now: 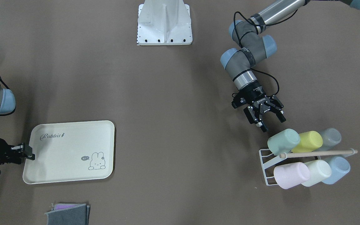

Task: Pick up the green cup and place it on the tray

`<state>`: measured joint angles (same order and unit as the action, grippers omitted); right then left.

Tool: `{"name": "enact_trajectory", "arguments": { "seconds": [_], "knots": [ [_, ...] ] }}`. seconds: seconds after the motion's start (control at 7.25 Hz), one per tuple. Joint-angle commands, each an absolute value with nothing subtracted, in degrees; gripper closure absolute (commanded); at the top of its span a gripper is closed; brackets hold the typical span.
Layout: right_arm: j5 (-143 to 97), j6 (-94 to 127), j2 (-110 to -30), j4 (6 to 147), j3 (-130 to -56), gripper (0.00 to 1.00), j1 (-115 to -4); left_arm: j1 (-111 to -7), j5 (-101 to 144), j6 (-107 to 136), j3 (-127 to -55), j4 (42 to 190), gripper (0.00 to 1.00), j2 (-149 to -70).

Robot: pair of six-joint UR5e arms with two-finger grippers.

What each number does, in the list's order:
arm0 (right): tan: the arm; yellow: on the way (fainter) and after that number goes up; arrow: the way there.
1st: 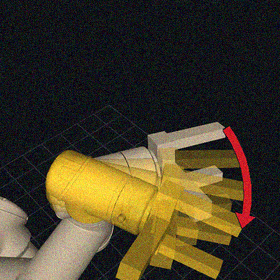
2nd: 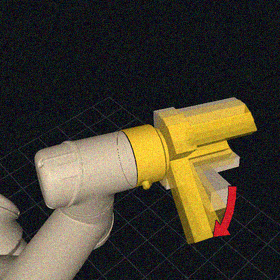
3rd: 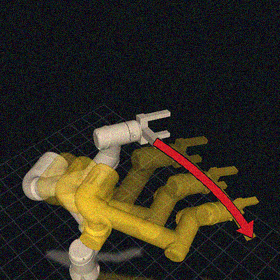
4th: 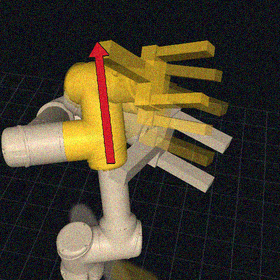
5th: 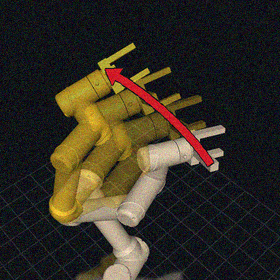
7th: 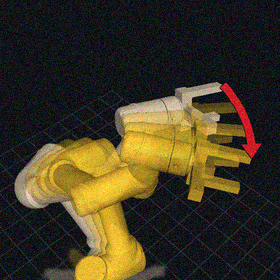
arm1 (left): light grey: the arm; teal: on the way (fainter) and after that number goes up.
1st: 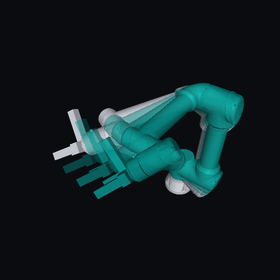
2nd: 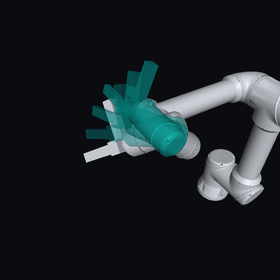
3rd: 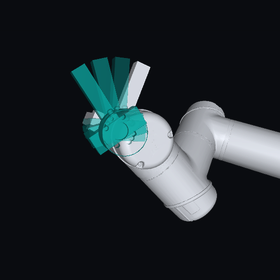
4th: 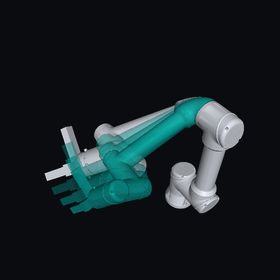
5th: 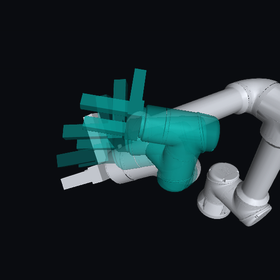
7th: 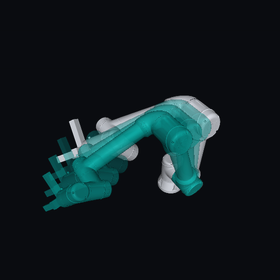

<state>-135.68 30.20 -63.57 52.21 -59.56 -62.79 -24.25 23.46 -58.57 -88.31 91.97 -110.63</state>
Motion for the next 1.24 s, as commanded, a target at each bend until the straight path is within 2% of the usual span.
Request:
{"name": "enact_trajectory", "arguments": {
  "seconds": [0.0,0.41,0.55,0.69,0.83,1.1],
  "knots": [
    [-135.70,30.06,-63.81,52.12,-59.59,0.43,-62.84,-25.66,23.20,-58.62,-85.45,92.11,0.02,-112.66],
    [-135.70,30.06,-63.90,52.12,-59.59,0.47,-62.84,-27.15,23.20,-58.54,-81.57,92.28,0.02,-115.66],
    [-135.70,29.97,-63.90,52.12,-59.59,0.56,-62.84,-27.59,23.20,-58.54,-80.52,93.07,0.02,-115.66],
    [-135.62,29.97,-63.90,52.12,-59.59,0.72,-62.84,-27.95,23.20,-58.54,-79.20,94.56,0.02,-115.66],
    [-135.62,29.97,-63.90,52.12,-59.50,0.76,-62.84,-28.21,23.20,-58.54,-78.32,95.35,0.02,-115.66],
    [-135.70,29.80,-63.72,52.12,-59.59,1.00,-62.84,-28.30,23.20,-58.62,-78.05,95.27,0.02,-116.10]
  ]
}}
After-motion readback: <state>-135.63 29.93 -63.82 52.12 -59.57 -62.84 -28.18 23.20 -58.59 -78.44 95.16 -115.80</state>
